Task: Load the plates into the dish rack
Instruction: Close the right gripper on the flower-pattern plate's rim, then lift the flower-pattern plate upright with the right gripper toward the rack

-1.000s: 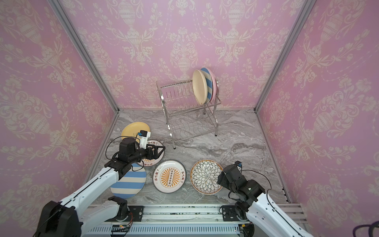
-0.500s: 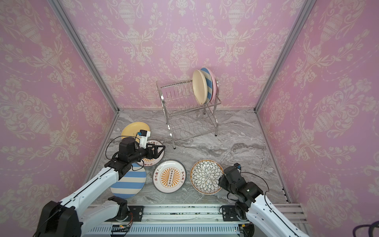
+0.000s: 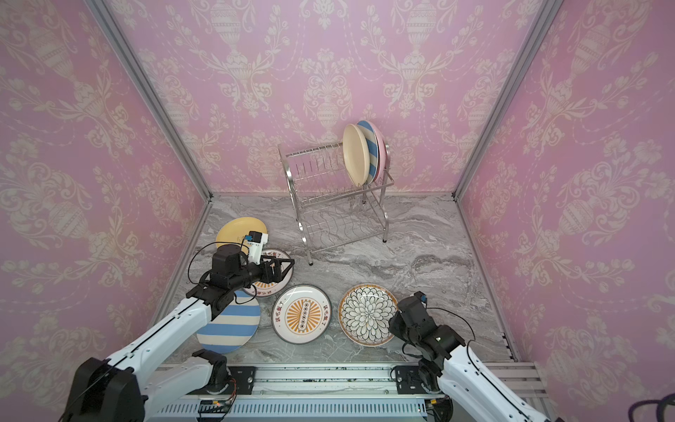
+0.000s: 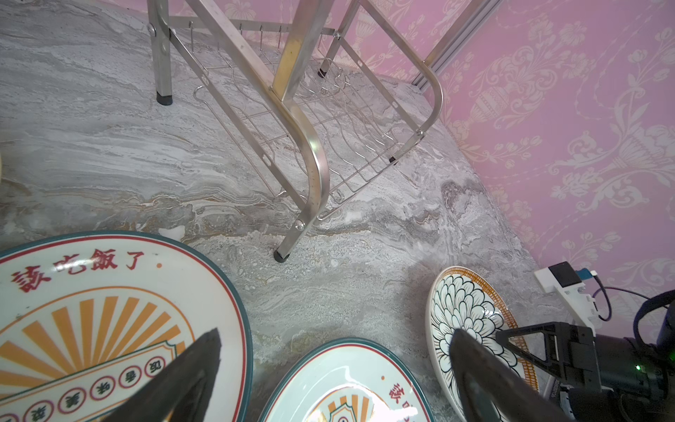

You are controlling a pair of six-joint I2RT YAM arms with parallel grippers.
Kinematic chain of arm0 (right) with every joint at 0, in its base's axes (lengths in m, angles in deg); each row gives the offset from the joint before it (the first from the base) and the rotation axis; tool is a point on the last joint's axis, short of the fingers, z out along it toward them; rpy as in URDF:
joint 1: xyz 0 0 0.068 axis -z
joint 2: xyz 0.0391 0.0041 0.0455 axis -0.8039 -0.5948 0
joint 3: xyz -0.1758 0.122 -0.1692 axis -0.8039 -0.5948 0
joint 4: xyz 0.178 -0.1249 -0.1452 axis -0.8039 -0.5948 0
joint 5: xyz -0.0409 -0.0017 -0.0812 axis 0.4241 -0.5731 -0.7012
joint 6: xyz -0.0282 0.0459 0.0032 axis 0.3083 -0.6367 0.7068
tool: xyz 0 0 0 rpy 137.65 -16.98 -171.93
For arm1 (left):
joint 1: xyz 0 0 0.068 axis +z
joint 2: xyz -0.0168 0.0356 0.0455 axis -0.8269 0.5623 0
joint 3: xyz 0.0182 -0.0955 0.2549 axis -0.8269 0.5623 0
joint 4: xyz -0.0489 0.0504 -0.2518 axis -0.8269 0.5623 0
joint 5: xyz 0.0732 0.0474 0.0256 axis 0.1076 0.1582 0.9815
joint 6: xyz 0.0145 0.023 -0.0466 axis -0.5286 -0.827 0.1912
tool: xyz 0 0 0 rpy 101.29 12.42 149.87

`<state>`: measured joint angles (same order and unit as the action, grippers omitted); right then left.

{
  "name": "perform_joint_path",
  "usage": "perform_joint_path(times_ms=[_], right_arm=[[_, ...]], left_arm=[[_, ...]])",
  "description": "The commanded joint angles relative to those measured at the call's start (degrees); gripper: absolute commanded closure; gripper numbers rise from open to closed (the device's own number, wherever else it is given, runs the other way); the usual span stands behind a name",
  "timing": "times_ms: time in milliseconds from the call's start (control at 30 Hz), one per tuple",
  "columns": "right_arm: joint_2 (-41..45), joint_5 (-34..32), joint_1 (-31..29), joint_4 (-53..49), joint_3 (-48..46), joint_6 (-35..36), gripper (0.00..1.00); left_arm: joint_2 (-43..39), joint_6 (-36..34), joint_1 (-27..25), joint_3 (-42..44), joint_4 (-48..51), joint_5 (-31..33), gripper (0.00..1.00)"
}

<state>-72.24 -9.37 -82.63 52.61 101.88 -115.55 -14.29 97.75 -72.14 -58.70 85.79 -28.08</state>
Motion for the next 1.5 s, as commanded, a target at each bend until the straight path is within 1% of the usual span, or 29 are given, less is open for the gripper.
perform_joint_path(times_ms=[0,67,233,367,533,667,733,833,1033,1233,1300,1467], right_arm=[[-0.36,0.19,0.56,0.61,-0.09,0.02,0.72],[-0.19,-0.06,0.62,0.3,0.0,0.12,0.75],[0.43,-0.32,0.84,0.29,-0.27,-0.18,0.78],[0.83,-0.62,1.01,-0.02,-0.23,-0.47,0.83],[1.23,-0.45,1.11,-0.1,-0.25,-0.99,0.86],[1.9,-0.83,1.17,-0.55,-0.27,-1.28,0.92],[2.52,-0.92,1.17,-0.67,-0.58,-1.54,0.92],[3.52,-1.05,1.24,-0.61,-1.06,-2.13,0.97],[4.87,-2.05,1.27,-2.15,-0.8,-1.73,1.0],[4.03,-4.27,1.28,-4.3,2.61,1.71,1.0],[2.98,-5.47,1.28,-4.9,4.77,4.15,1.0],[-3.43,-10.94,1.28,-9.65,14.49,12.57,1.0]], left_arm=[[-0.5,0.23,-0.32,-0.25,-0.58,-0.33,0.01],[-0.42,0.12,-0.34,-0.17,-0.32,-0.33,0.01],[-0.2,0.12,-0.33,-0.11,-0.38,-0.51,0.01],[-0.28,-0.03,-0.34,-0.19,-0.39,-0.53,0.01],[-0.57,-0.14,-0.34,-0.36,-0.58,-0.77,0.01],[-0.5,-0.19,-0.35,-0.42,-0.71,-1.12,0.01],[-0.5,-0.22,-0.34,-0.34,-0.84,-1.14,0.01],[-0.24,-0.14,-0.35,-0.45,-0.62,-1.28,0.01],[-0.66,-0.06,-0.43,-0.52,-0.55,-1.29,0.01],[-1.13,-0.05,-0.43,-0.63,-0.32,-1.21,0.01],[-1.24,-0.13,-0.43,-0.76,-0.23,-1.13,0.01],[-1.03,-0.18,-0.57,-1.22,-0.44,-1.21,0.01]])
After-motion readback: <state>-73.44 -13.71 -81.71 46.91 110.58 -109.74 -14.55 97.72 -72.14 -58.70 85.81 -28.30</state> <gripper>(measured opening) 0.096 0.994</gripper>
